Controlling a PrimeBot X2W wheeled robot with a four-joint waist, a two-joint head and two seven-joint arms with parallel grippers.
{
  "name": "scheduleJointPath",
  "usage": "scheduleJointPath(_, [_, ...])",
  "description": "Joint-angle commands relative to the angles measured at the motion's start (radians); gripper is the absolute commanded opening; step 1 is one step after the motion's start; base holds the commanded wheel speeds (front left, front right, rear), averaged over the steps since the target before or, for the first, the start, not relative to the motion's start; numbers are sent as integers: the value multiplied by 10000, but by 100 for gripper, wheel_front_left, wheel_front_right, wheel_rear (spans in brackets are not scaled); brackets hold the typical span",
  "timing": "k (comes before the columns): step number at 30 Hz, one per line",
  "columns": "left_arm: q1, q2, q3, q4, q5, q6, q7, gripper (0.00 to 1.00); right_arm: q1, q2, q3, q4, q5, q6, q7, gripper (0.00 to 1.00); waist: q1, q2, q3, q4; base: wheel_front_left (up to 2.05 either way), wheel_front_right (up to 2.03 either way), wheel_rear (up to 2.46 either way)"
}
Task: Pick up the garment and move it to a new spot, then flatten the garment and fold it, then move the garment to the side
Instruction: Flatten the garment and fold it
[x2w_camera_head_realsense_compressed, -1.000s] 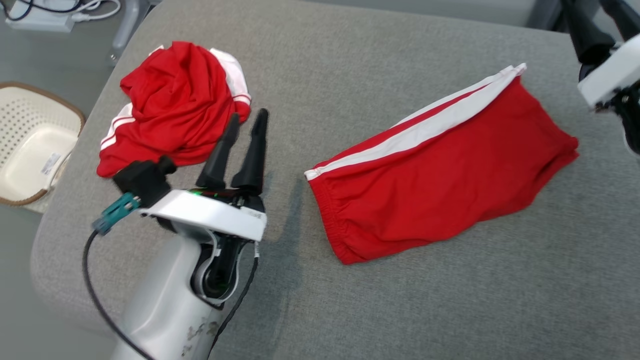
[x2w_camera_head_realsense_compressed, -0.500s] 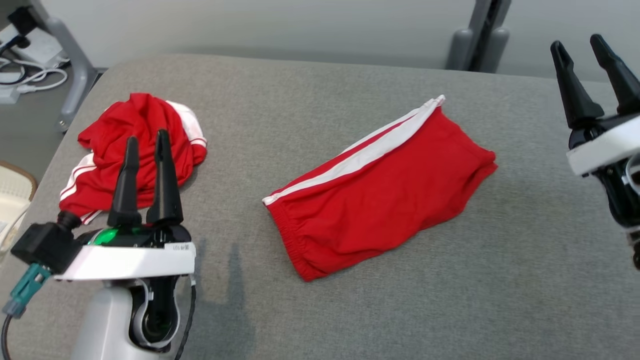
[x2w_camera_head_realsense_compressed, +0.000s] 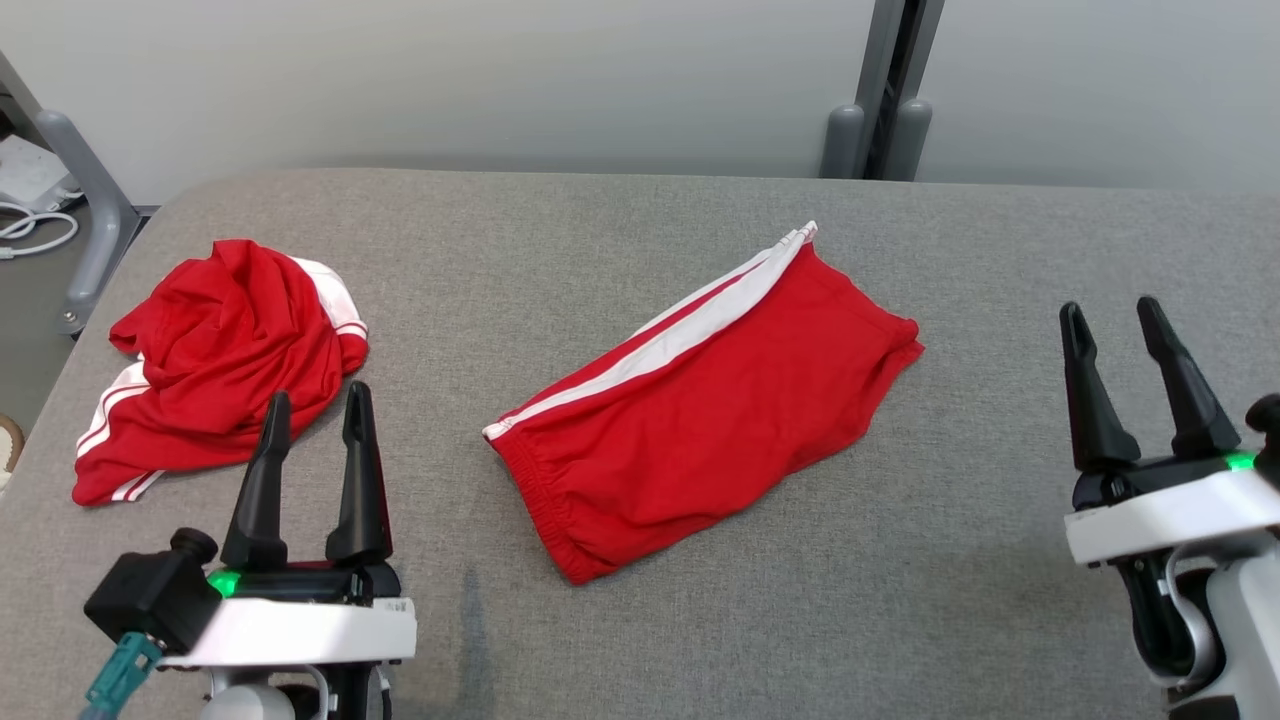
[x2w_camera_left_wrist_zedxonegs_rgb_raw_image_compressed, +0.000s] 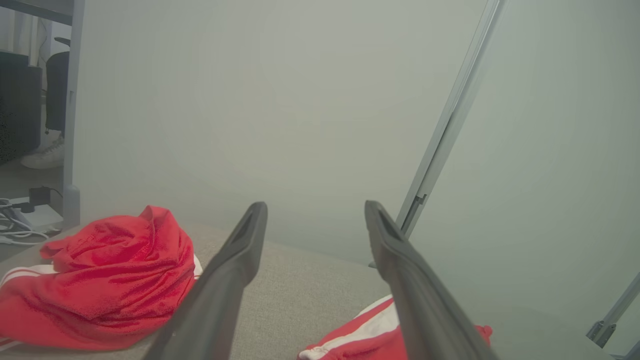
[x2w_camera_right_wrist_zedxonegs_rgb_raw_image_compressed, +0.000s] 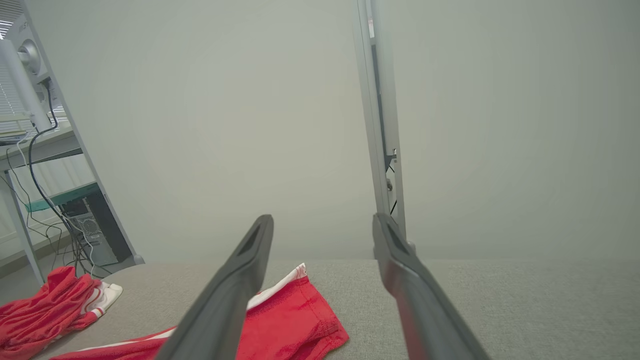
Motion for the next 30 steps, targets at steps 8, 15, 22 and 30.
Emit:
scheduleJointPath(8, [389, 54, -464, 17, 514, 386, -22, 100, 717, 518, -536, 244, -91, 1, -18, 100, 0, -1, 141, 87, 0, 0, 0])
scheduleJointPath(15, [289, 50, -1047, 143, 537, 476, -22, 100, 282, 492, -260, 1595, 995, 1, 338, 100, 0, -1, 337, 725, 0, 0, 0])
scheduleJointPath(22, [351, 52, -1452, 478, 475, 610, -22, 100, -525, 868, -711, 3197, 3823, 1, 2473, 100, 0, -1, 465, 1446, 0, 0, 0])
scheduleJointPath(30, [455, 47, -1745, 629, 437, 802, -24, 100, -1320, 788, -1314, 4913, 4904, 1, 3602, 100, 0, -1, 494, 2099, 0, 0, 0])
